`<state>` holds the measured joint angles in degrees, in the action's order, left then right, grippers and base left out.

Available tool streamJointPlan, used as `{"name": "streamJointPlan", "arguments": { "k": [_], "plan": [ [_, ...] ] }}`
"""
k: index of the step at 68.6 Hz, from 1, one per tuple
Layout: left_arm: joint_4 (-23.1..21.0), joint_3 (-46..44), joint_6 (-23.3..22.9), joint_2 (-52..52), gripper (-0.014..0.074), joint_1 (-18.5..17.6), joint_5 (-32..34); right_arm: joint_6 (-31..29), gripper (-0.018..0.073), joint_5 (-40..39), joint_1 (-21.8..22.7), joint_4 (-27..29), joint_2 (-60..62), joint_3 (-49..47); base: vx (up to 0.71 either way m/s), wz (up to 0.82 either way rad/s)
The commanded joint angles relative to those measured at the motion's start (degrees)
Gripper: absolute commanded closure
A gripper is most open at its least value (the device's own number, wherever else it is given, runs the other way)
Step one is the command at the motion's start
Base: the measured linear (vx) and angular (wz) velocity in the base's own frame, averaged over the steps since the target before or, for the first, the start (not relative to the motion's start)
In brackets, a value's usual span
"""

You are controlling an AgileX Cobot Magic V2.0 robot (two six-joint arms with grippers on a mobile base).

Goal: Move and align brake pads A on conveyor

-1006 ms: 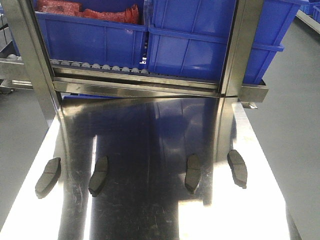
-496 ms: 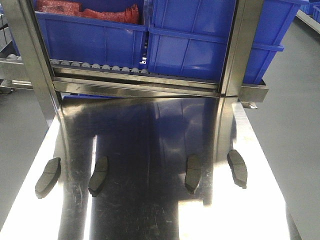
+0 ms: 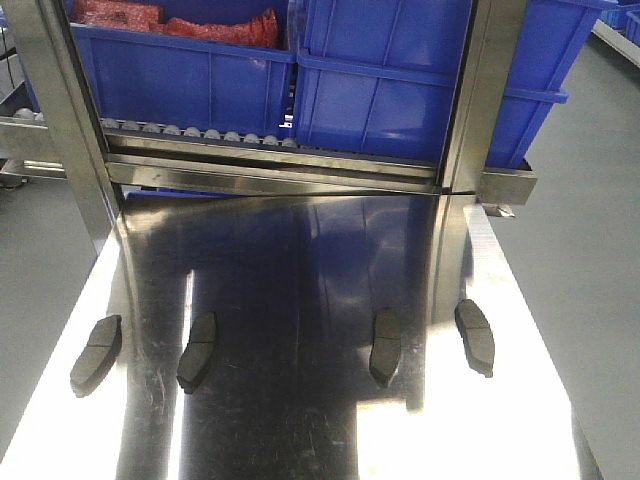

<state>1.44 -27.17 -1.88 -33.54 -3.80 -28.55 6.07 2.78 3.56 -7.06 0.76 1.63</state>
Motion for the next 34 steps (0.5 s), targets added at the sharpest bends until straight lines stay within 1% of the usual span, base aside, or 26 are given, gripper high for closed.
{"name": "streamJointPlan", "arguments": {
  "k": [1,11,16,21,34],
  "plan": [
    [0.07,-2.26,-0.07,-0.3,0.035,-0.1,4.24,-0.25,0.0571,-4.48,0.41,-0.26,0.5,0.61,0.0,0.0],
    [0.02,-2.26,-0.07,-0.3,0.0162,-0.1,4.3,-0.25,0.0571,-4.48,0.41,-0.26,0.5,0.61,0.0,0.0],
    [0.08,-2.26,-0.07,-0.3,0.0111,-0.1,4.58,-0.25,0.0571,-4.48,0.41,-0.26,0.5,0.61,0.0,0.0],
    [-0.06,-2.26,-0.07,-0.3,0.0087,-0.1,4.38,-0.25,0.0571,-4.48,0.41,-0.26,0.5,0.61,0.0,0.0],
    [-0.12,-2.26,-0.68,-0.3,0.0094,-0.1,5.0,-0.25,0.0571,-4.48,0.41,-0.26,0.5,0.61,0.0,0.0]
  ]
}}
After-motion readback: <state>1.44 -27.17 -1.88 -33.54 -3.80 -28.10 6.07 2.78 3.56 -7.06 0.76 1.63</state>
